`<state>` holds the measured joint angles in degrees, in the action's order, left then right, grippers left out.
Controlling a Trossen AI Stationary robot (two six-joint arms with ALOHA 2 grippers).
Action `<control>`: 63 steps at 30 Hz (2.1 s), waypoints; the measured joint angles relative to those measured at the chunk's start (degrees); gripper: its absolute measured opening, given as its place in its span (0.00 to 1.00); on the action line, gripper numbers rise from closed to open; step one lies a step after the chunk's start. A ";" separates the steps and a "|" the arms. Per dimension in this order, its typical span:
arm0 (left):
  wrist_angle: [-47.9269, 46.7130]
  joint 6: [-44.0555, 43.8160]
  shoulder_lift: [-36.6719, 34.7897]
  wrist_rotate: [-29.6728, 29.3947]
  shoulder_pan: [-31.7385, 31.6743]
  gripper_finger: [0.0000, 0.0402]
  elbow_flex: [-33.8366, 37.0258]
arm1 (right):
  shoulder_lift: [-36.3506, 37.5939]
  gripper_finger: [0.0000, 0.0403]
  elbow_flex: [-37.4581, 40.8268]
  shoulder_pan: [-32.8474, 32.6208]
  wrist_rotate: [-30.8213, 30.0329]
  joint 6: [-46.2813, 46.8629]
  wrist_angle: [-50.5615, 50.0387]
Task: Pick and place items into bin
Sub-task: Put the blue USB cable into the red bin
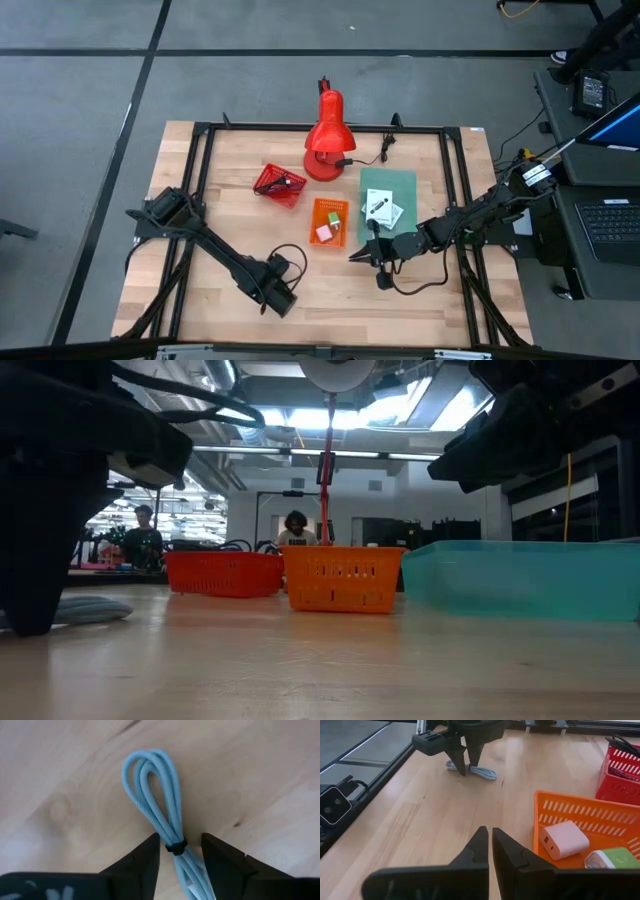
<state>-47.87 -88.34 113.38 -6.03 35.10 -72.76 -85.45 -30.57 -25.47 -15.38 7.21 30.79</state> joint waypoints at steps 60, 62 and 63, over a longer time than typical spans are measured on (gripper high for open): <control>-7.12 81.41 -23.25 -9.30 -36.50 0.08 0.34 | 0.00 0.02 0.00 0.05 -0.08 -0.74 -2.84; -7.12 83.40 -23.25 -9.26 -38.90 0.08 0.34 | 0.00 0.02 0.00 0.06 -0.13 -0.12 -2.84; -7.02 84.29 -23.25 -9.26 -40.10 0.08 0.39 | 0.00 0.02 0.00 0.04 -0.13 0.01 -2.84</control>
<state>-54.89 -4.04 90.13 -15.29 -4.99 -72.37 -85.45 -30.57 -25.43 -15.51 7.23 27.94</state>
